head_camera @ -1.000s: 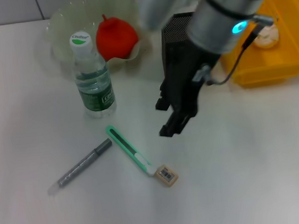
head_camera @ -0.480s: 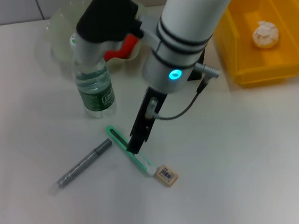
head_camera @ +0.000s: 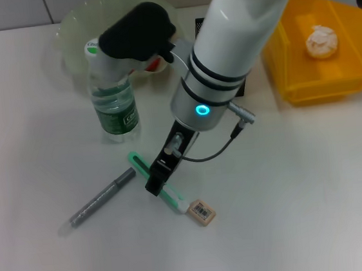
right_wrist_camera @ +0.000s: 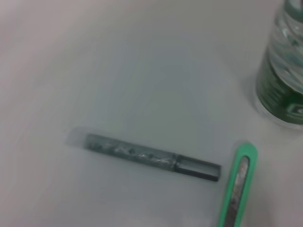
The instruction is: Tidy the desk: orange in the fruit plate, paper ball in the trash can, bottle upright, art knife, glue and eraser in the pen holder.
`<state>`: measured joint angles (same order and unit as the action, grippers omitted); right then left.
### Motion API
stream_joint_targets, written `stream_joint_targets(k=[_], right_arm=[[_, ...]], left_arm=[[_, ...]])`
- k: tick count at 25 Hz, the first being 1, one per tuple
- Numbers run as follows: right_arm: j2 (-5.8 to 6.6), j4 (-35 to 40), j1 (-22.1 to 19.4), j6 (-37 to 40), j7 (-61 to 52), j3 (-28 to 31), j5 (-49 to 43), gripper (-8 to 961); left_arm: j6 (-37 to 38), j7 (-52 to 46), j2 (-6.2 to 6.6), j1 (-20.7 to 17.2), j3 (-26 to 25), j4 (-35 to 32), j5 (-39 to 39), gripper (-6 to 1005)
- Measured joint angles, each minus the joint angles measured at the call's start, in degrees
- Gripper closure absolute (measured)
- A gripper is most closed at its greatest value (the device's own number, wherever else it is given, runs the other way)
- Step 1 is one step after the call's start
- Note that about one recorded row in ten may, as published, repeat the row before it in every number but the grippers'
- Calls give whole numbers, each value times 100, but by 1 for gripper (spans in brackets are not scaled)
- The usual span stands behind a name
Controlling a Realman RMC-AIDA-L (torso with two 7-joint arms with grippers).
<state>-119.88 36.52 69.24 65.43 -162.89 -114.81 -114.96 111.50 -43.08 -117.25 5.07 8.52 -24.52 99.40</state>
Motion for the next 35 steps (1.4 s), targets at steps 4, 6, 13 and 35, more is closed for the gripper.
stream_joint_targets(k=[4,6,13,35], right_arm=[[0,-173,-44,-276,-90,-247,168,347],[0,-178,-83,-341,-93,-261,175,347],[0,-14,-36,-401,-75,-573,184,346],[0,280,73,-633,79,-1097,56,428]], left_arm=[[-47,207,-50,159,0,1,0,198],[-52,248,-58,175,4,4,2,198],[-126,374,-75,227,24,54,8,198],[-129,475,-112,222,50,76,17,198]])
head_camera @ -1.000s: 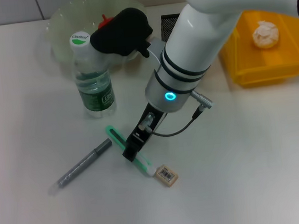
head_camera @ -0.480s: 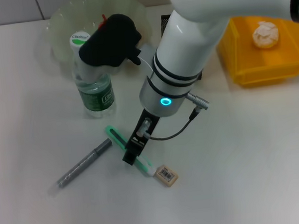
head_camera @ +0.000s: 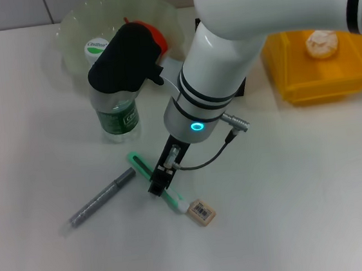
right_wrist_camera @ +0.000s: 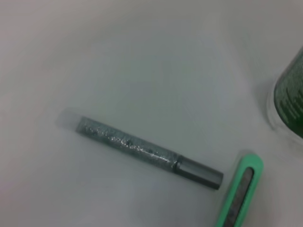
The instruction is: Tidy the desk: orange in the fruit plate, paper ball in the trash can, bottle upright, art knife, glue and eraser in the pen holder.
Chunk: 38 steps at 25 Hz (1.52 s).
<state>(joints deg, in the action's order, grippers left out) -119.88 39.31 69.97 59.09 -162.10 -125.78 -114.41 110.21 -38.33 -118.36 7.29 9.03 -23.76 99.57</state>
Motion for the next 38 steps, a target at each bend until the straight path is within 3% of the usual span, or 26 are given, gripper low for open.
stream_joint_targets(k=[33,35,38], right_arm=[[0,54,21,-107,197,-303,-70,648],[0,75,-6,-98,197,-266,-81,790],[19,133,-73,-47,197,-149,-114,800]], left_arm=[[-18,1,-6,80,2,148,0,199],[-18,1,-5,83,2,148,0,199],[-37,1,-5,94,2,147,0,199]])
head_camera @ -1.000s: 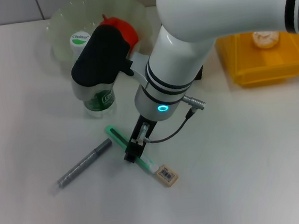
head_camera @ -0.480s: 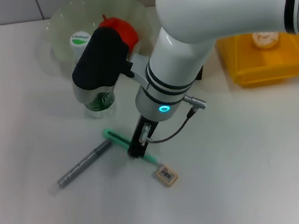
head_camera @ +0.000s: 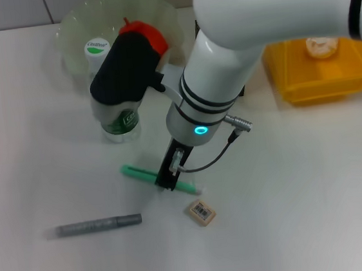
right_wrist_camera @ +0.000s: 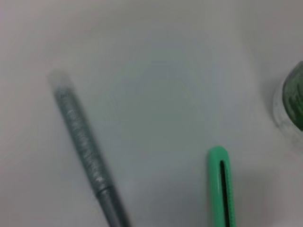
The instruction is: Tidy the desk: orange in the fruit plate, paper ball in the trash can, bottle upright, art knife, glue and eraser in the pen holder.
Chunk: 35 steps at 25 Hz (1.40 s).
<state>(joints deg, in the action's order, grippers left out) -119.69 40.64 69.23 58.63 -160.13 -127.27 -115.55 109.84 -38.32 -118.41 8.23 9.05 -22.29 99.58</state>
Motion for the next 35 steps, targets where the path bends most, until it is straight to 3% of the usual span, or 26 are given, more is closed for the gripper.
stream_joint_targets(k=[3,4,5,9,13,21,29,32,35], right_arm=[[35,291,-254,288,28,552,-351,810],[35,773,-665,588,53,1224,-887,814],[35,773,-665,588,53,1224,-887,817],[21,2045,-1571,1297,128,2713,-1609,853],[25,2106,-1686,1532,281,2970,-1592,955],[-7,1882,-1419,1378,415,2265,-1577,872],[-20,1262,-847,854,279,1424,-1287,788],[-20,1206,-792,795,264,1345,-1255,561],[-20,1090,-693,714,230,1169,-1132,522]], left_arm=[[-16,0,-4,21,0,1,-1,199],[-16,0,-4,21,0,1,-1,199],[-16,0,-4,21,0,1,-1,199],[-110,500,-7,219,54,326,50,199],[-225,617,-12,361,87,406,191,199],[-258,616,-1,455,88,463,232,199],[-258,615,2,432,89,463,237,199],[-259,614,2,404,89,463,238,199],[-259,614,2,404,89,463,238,199]])
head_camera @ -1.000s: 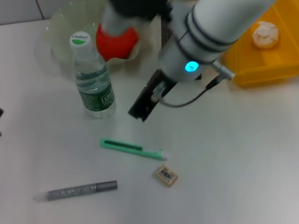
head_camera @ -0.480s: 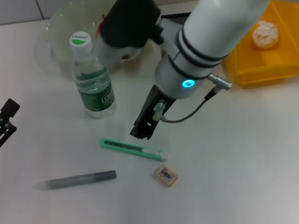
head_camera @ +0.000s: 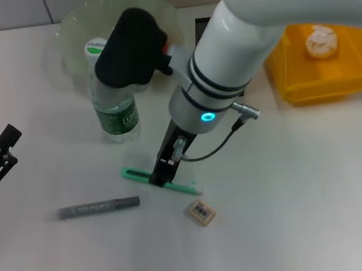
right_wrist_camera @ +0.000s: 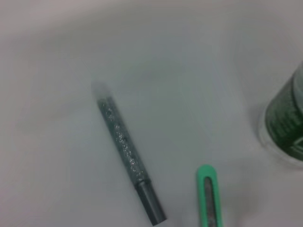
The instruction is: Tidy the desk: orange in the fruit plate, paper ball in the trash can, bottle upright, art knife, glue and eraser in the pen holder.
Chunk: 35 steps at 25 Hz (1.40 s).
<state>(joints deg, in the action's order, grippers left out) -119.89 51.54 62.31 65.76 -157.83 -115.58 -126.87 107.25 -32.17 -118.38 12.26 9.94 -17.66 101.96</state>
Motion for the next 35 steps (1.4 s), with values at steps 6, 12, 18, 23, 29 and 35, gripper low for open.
stream_joint_targets(k=[6,12,18,23,29,35], right_arm=[[0,-344,226,-160,-18,-416,371,487],[0,-444,286,-233,-93,-625,419,491],[1,-556,352,-253,-154,-712,415,493],[0,-587,361,-258,-167,-714,401,496],[0,-676,379,-233,-169,-732,413,511],[1,-690,372,-220,-142,-749,435,529]], left_arm=[[-3,26,-1,-63,0,0,0,199],[1,34,-16,-104,0,8,0,199],[1,41,-17,-111,0,41,0,199],[-3,46,-18,-101,0,44,0,199],[-3,46,-18,-62,0,44,-9,199],[-9,45,-18,-44,-1,54,-32,200]])
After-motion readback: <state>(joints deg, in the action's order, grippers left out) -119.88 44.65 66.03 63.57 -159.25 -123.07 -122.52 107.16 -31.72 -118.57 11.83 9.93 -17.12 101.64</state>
